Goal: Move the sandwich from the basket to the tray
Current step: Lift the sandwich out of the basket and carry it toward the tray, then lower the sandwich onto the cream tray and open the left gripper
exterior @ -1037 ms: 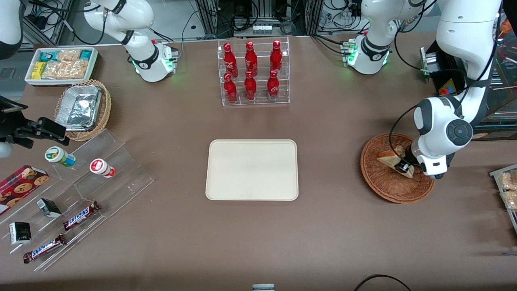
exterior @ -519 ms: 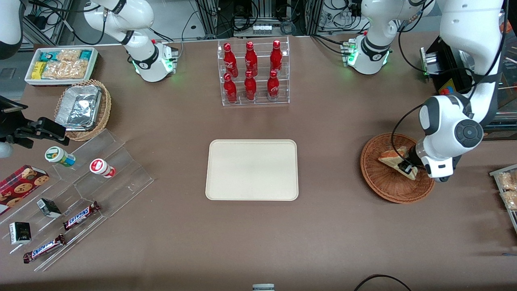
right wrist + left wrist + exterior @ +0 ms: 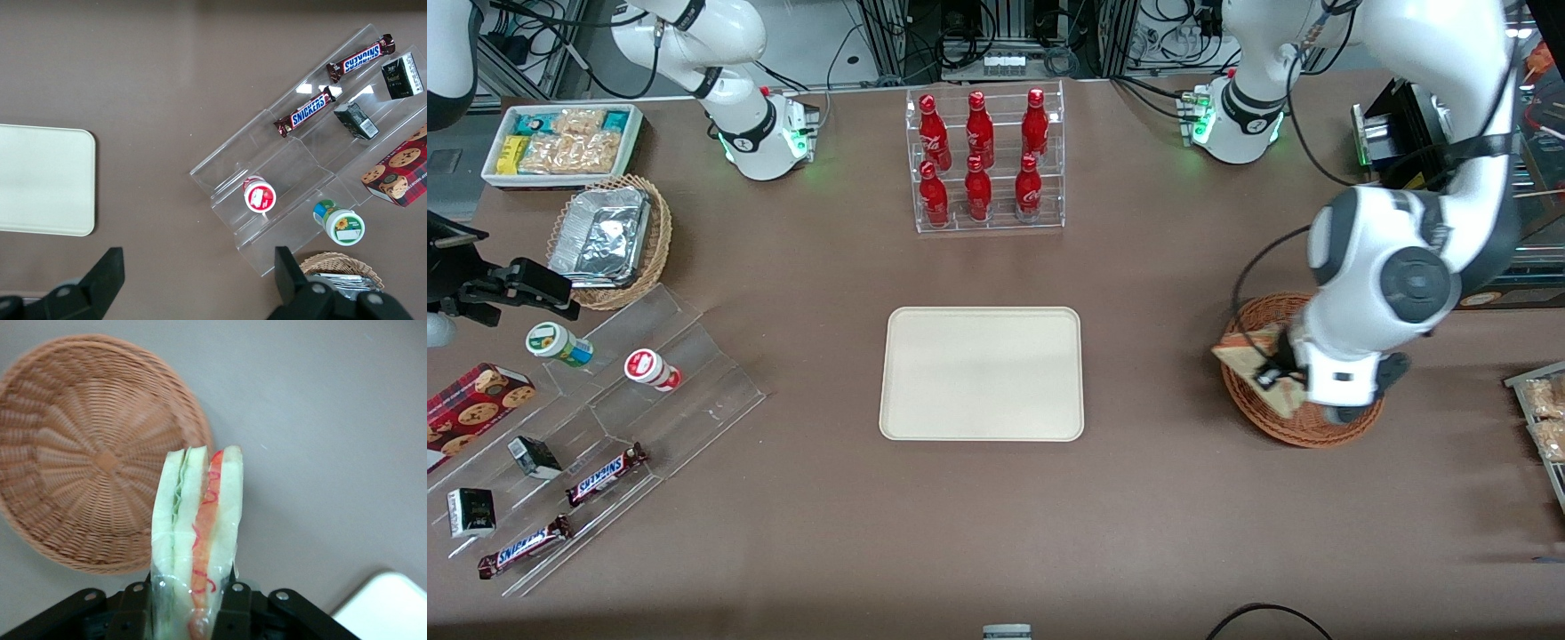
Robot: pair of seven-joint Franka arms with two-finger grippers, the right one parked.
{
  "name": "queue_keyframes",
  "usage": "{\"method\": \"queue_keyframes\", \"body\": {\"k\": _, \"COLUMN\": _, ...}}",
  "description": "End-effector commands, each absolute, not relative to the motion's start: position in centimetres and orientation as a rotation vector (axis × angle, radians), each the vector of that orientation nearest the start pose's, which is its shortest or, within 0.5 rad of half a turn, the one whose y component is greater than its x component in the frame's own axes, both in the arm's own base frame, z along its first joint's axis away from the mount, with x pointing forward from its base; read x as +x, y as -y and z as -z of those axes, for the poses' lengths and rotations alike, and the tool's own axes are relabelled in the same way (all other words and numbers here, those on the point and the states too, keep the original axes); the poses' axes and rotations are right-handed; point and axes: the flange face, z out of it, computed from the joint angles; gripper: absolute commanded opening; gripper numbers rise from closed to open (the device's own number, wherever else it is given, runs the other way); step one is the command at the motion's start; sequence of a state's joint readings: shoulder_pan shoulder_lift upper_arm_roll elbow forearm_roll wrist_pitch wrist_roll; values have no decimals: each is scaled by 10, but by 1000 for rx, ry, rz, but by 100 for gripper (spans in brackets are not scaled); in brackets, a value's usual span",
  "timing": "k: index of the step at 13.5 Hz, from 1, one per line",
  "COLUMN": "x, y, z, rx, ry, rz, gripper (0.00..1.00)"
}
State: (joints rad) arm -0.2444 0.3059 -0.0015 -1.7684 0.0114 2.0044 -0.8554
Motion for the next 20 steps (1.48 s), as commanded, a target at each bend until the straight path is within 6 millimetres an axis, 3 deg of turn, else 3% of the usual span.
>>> {"method": "queue_keyframes", "body": {"k": 1, "x": 620, "y": 222, "z": -364, "rx": -3004, "ry": 735, "rz": -106, "gripper": 34}}
{"method": "queue_keyframes", "body": {"k": 5, "x": 603, "y": 327, "z": -327, "rx": -3112, "ry": 426, "rz": -75, "gripper": 35}}
{"method": "queue_keyframes", "body": {"k": 9, "x": 584, "y": 401, "z": -285, "rx": -3142, "ry": 251, "rz": -94, "gripper": 33}}
{"method": "queue_keyframes", "body": {"k": 12, "x": 572, "y": 428, "z": -258, "rx": -3194, "ry": 28, "rz": -90, "gripper": 35}}
{"method": "queue_keyframes", "body": {"k": 15, "x": 556, "y": 448, "z": -247, "rx": -3203, "ry": -49, "rz": -129, "gripper": 39}}
{"method": "queue_keyframes", "body": {"k": 20, "x": 558, "y": 466, "z": -219, "rx": -3234, "ry": -12, "rz": -87, "gripper": 40}}
